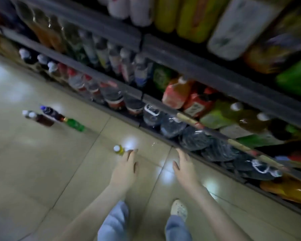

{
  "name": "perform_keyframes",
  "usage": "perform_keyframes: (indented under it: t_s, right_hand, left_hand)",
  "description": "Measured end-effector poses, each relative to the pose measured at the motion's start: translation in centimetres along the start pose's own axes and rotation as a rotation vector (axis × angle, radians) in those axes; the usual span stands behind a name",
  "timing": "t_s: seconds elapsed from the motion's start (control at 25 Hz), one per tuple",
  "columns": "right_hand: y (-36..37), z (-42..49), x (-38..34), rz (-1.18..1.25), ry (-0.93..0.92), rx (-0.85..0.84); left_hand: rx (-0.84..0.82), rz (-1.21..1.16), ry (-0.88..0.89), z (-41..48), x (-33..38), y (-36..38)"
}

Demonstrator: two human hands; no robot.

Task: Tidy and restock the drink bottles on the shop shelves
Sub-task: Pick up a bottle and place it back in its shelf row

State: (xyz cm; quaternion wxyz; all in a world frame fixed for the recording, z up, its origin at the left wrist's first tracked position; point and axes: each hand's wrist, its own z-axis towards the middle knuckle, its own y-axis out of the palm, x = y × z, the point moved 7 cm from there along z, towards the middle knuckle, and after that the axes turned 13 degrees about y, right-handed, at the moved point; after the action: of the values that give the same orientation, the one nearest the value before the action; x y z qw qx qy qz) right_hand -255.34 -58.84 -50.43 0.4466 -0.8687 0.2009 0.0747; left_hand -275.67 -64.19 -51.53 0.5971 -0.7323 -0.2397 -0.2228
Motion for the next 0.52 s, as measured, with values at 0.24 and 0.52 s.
perform_keyframes:
  t_s: [0.24, 0.52]
  right_hand:
    - [21.7, 6.5, -9.9, -0.134, 0.041, -0.279]
    - [40.4, 19.0, -15.2, -0.284, -0.081, -0.312]
  left_hand:
    - [-0.065, -0.013, -0.237, -4.1, -21.5, 1.5]
    - [-0.006, -0.126, -0.511, -5.4, -36.2, 11.5]
